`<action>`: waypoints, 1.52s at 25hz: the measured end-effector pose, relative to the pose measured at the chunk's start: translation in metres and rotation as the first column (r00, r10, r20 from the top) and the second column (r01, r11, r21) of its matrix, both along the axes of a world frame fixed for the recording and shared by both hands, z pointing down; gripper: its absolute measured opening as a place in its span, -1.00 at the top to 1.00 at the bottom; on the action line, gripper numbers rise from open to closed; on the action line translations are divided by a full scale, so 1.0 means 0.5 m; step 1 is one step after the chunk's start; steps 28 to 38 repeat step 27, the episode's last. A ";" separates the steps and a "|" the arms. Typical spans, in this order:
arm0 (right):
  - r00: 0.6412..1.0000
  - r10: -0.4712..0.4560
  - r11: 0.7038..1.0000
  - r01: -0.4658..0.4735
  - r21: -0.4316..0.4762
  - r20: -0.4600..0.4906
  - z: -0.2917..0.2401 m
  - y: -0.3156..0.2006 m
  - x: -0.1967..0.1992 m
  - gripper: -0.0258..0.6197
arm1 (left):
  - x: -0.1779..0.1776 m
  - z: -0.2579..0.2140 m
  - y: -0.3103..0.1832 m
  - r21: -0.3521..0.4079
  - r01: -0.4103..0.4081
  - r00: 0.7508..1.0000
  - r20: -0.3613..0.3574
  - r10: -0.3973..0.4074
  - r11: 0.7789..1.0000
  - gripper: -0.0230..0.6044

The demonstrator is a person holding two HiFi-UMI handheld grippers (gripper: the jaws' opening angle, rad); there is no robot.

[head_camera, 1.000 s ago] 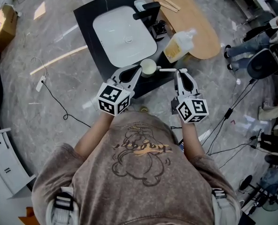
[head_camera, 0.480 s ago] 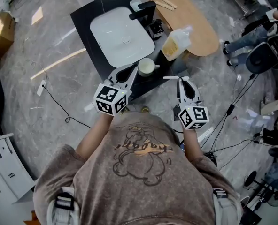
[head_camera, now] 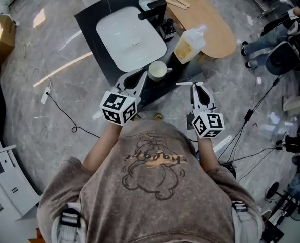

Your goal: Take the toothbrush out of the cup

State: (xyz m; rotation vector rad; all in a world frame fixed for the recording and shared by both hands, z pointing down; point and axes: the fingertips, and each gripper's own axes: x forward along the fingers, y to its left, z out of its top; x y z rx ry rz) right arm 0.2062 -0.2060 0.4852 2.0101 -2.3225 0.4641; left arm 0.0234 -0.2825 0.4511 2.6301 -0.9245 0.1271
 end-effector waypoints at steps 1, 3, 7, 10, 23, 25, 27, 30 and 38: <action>1.000 0.003 1.000 -0.003 0.000 0.001 0.001 0.000 0.000 0.84 | 0.000 0.001 0.000 -0.001 0.001 1.000 -0.001 -0.001 1.000 0.86; 1.000 0.007 1.000 -0.007 0.002 -0.001 0.002 -0.002 0.000 0.84 | -0.002 0.002 0.000 -0.003 0.003 1.000 -0.004 -0.003 1.000 0.86; 1.000 0.002 1.000 -0.002 0.002 -0.001 -0.001 -0.008 -0.002 0.84 | -0.006 0.002 -0.002 -0.006 0.008 1.000 -0.006 -0.008 1.000 0.86; 1.000 0.001 1.000 -0.001 0.001 -0.004 -0.003 -0.009 -0.002 0.84 | -0.005 0.002 0.000 -0.006 0.006 1.000 -0.007 -0.006 1.000 0.86; 1.000 0.008 1.000 -0.008 0.006 0.004 -0.009 -0.011 0.001 0.84 | 0.002 0.002 0.004 -0.011 0.002 1.000 -0.004 -0.002 1.000 0.86; 1.000 0.011 1.000 -0.011 0.006 0.006 -0.009 -0.009 0.003 0.84 | 0.002 0.003 0.006 -0.012 0.003 1.000 -0.004 -0.003 1.000 0.86; 1.000 0.012 1.000 -0.012 0.007 0.007 -0.009 -0.007 0.005 0.84 | 0.003 0.005 0.009 -0.013 0.003 1.000 -0.004 -0.003 1.000 0.86; 1.000 0.012 1.000 -0.012 0.007 0.007 -0.009 -0.007 0.005 0.84 | 0.003 0.005 0.009 -0.013 0.003 1.000 -0.004 -0.003 1.000 0.86; 1.000 0.012 1.000 -0.012 0.007 0.007 -0.009 -0.007 0.005 0.84 | 0.003 0.005 0.009 -0.013 0.003 1.000 -0.004 -0.003 1.000 0.86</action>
